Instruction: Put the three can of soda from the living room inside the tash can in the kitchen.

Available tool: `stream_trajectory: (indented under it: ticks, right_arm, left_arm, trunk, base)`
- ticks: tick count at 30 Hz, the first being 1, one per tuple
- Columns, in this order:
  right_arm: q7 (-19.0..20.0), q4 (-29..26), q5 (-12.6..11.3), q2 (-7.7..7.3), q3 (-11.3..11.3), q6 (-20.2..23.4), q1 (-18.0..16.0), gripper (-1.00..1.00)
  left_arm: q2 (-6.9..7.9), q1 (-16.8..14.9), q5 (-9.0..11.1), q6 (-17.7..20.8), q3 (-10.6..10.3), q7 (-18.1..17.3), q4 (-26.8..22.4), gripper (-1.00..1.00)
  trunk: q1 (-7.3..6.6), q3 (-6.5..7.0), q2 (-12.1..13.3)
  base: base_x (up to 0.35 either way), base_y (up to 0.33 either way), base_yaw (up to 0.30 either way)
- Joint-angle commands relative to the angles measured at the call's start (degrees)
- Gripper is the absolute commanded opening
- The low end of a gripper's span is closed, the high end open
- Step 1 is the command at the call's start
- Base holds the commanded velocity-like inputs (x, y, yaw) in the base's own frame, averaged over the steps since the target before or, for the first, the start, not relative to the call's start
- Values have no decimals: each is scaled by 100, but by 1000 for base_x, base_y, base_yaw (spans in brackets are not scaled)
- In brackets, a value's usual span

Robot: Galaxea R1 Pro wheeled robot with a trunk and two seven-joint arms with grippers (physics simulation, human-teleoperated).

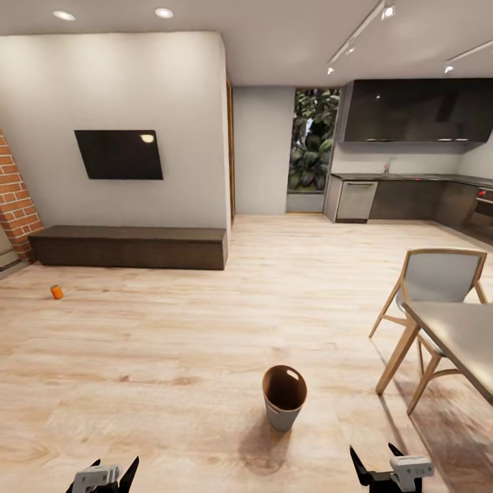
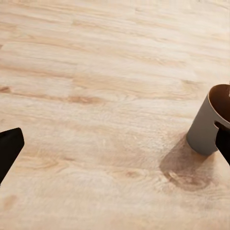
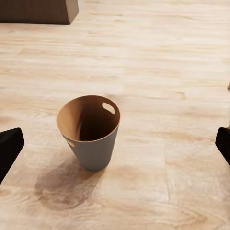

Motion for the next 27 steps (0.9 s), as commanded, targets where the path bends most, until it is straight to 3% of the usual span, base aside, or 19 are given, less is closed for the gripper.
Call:
stream_trajectory:
  ticks: [1,27]
  right_arm:
    - [1,0,0,0,0,0,0,100]
    - [1,1,0,0,2,0,0,100]
  left_arm:
    - [0,0,0,0,0,0,0,100]
    - [-4,0,0,0,1,0,-1,100]
  trunk:
    - [0,0,0]
    - [0,0,0]
  base:
    - [323,59,0]
    - [323,75,0]
